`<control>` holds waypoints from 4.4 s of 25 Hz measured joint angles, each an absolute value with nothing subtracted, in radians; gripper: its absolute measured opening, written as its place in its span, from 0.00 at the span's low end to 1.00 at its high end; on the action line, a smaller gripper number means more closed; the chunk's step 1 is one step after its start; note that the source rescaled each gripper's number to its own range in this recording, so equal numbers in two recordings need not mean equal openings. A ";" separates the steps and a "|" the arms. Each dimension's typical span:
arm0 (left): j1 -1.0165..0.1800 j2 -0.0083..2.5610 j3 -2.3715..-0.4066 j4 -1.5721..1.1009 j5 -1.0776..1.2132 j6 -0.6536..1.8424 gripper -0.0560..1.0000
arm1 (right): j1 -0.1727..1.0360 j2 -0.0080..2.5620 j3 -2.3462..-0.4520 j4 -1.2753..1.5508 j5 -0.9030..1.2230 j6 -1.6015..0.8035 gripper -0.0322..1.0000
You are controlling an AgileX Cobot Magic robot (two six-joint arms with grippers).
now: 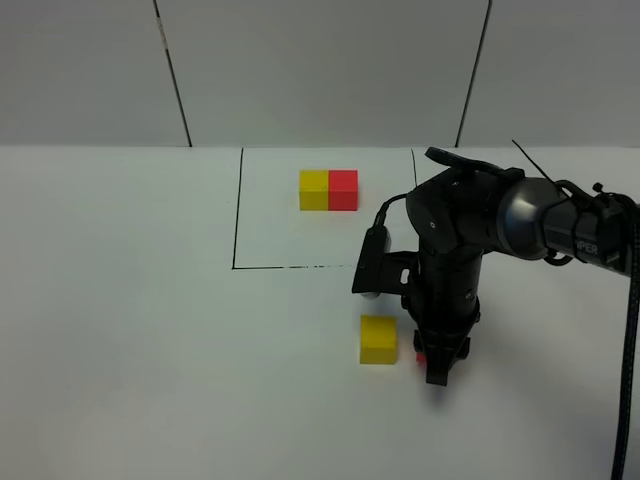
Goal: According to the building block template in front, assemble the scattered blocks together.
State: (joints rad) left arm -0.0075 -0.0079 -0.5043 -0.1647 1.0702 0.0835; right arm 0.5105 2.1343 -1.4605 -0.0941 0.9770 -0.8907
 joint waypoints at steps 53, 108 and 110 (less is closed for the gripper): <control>-0.008 -0.008 -0.504 -0.165 1.070 0.083 0.91 | 0.511 2.195 -1.492 -0.026 0.896 -1.030 0.03; -0.008 -0.008 -0.504 -0.165 1.070 0.084 0.91 | 0.540 2.107 -1.488 0.025 0.877 -0.872 1.00; -0.008 -0.008 -0.504 -0.165 1.070 0.084 0.91 | 0.540 2.064 -1.488 0.026 0.898 -0.788 1.00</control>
